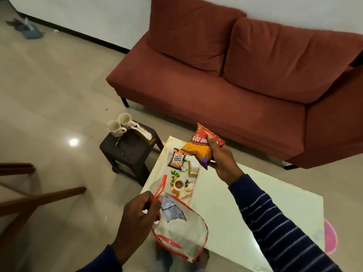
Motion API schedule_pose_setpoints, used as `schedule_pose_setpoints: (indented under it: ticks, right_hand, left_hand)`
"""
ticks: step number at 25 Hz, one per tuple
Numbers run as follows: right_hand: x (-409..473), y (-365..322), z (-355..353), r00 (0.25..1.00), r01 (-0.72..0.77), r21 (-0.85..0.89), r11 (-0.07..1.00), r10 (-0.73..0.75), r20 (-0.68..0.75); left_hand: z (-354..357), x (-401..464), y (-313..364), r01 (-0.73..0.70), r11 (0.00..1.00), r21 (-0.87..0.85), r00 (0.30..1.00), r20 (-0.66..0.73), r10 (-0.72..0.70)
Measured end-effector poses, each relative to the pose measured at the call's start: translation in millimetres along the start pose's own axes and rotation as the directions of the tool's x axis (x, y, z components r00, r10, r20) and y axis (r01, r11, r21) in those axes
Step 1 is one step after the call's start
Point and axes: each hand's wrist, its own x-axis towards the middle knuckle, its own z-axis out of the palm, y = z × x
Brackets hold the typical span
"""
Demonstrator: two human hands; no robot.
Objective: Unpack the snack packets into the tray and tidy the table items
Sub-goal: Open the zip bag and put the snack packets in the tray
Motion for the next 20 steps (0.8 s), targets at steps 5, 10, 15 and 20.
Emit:
schedule_pose_setpoints:
  ticks: [5,10,15,20]
  right_hand:
    - [79.2,70.5,-21.5,0.998,-0.053,-0.135,0.989,0.051,-0.023]
    - [176.1,154.6,-36.2,0.988,-0.152,-0.256,0.955,0.144,-0.048]
    - [260.8,227.5,-32.4,0.978,-0.205,-0.319,0.925,0.183,-0.097]
    - [313.5,279.8,-22.2,0.972,-0.223,-0.354,0.908,0.181,-0.148]
  left_hand:
    - [9.2,0.1,-27.9,0.078,0.997,0.014,0.994,-0.078,-0.077]
    - [30.1,14.6,-66.4,0.169,0.982,-0.084,0.972,-0.152,-0.18]
    - [56.0,31.6,-107.6,0.141,0.982,-0.123,0.965,-0.207,-0.164]
    - [65.0,36.0,-140.7,0.163,0.972,-0.169,0.953,-0.228,-0.199]
